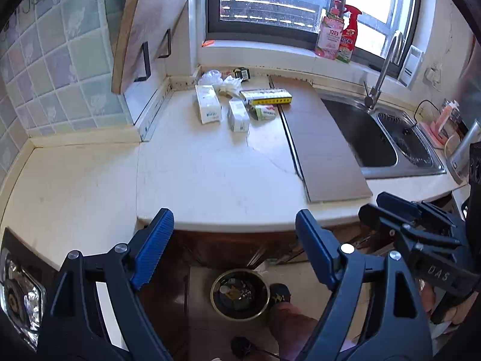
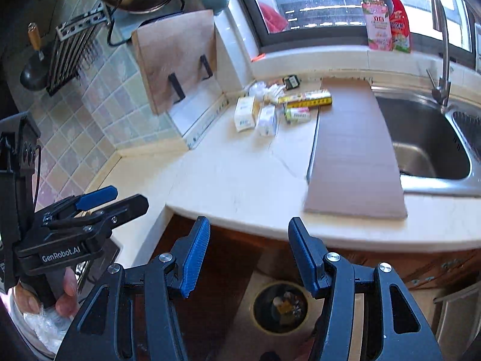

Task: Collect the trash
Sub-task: 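Raise both tools back up toward the counter, then grasp the white milk carton with the left gripper while the right grasps the green-red snack pouch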

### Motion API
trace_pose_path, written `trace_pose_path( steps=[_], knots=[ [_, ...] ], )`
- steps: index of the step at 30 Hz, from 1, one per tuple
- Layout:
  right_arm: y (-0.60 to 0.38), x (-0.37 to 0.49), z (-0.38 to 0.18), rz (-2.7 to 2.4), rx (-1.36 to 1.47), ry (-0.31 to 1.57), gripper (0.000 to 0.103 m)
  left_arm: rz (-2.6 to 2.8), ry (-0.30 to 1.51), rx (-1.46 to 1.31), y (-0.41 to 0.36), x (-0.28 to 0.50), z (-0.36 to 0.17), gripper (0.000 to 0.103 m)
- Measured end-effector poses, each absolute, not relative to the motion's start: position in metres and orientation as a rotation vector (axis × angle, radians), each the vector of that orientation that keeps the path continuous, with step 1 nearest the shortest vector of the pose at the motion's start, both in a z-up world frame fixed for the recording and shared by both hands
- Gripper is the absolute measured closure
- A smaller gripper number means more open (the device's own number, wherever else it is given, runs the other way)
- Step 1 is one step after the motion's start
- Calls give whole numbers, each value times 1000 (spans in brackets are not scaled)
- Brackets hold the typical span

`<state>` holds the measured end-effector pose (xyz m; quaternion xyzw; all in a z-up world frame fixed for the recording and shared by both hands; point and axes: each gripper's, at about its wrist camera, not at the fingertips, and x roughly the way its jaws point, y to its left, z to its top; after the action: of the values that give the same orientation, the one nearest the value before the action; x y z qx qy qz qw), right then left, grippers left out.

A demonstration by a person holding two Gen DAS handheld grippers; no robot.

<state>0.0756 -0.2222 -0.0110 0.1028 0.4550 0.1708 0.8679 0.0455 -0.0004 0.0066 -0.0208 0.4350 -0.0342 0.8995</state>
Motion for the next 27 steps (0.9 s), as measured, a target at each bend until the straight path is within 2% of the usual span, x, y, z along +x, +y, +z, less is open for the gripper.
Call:
trace_pose_path(
  steps=[9, 17, 22, 27],
  knots=[
    [-257, 223, -8, 368, 207, 986, 48, -44, 946, -82, -13, 167, -1, 22],
    [-277, 370, -47, 427, 184, 1068, 48, 34, 1065, -118, -35, 313, -52, 23],
    [-287, 444, -87, 482, 182, 1113, 48, 102, 1157, -135, -42, 382, -105, 32],
    [-283, 484, -133, 529, 181, 1172, 48, 130, 1235, -169, -41, 418, -148, 41]
  ],
)
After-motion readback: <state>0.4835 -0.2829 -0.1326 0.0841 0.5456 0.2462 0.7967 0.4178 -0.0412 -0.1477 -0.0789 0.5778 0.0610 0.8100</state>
